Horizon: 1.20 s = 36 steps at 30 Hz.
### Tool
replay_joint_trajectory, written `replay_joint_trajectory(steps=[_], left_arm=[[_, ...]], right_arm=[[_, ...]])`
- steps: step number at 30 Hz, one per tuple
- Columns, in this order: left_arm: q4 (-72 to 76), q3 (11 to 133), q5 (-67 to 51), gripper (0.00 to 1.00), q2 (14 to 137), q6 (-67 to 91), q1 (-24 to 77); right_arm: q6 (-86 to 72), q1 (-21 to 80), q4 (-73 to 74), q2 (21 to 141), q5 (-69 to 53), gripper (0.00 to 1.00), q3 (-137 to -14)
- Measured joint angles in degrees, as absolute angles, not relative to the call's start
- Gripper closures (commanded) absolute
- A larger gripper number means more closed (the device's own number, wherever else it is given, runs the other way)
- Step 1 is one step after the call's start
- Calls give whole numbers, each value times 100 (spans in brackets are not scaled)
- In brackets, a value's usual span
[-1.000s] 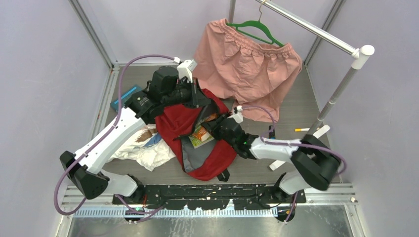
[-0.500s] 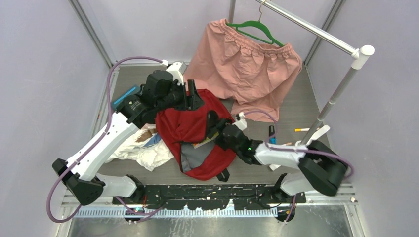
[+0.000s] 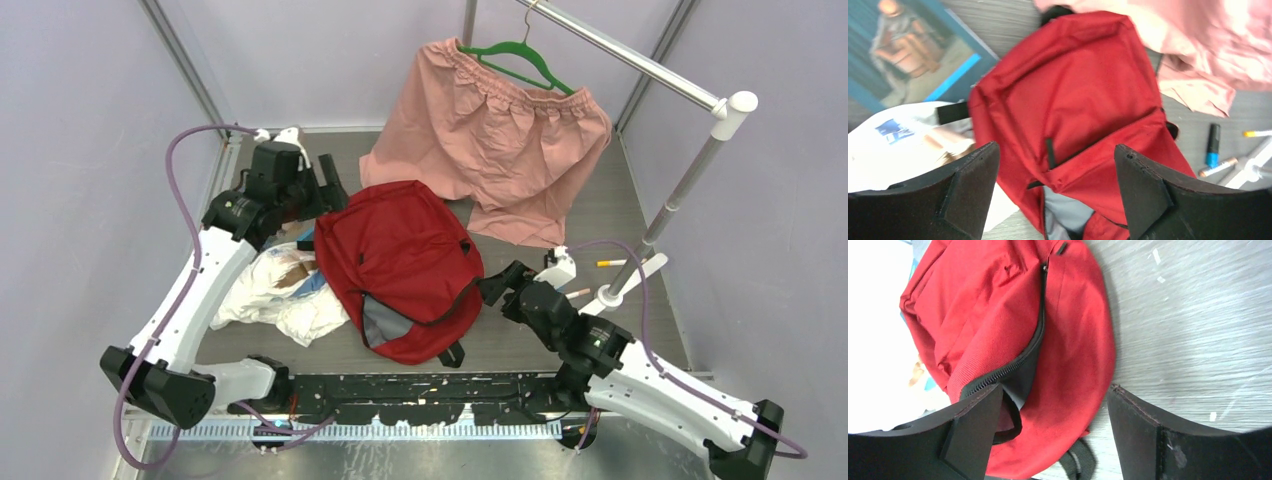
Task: Pack the student bag
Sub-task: Place the book in the student bag, then move the student bag to the center of the board.
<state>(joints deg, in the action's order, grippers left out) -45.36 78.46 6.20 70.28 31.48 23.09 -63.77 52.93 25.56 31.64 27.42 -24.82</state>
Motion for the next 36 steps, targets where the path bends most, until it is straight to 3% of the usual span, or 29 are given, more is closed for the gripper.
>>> replay_joint_trajectory(steps=[4,8,12,16,19,26,36], left_arm=[[-4661,7688,526,17,7063,3162,1643],[-4501,7220,340,20,7384,3317,1347],[-4340,6764,421,20,8016,3411,1350],[-4274,6364,548,20,8248,3385,1120],[-4134,6173,523,21,8232,3378,934],[-3636,6165,-84,26,8578,3356,906],[-3439,7220,-567,28,9795,3074,1719]], right_arm=[[-5791,5293,2856,3041,3194,20,-2842],[-5033,5293,2248,3553,3221,33,-3275],[-4335,5288,1601,5258,2565,45,-4180],[-3992,5273,1133,7465,1487,46,-5164],[-4123,5142,679,8147,650,47,-4849],[-4901,4165,-21,8565,-600,48,-3911],[-5011,3677,270,7800,-561,44,-3319]])
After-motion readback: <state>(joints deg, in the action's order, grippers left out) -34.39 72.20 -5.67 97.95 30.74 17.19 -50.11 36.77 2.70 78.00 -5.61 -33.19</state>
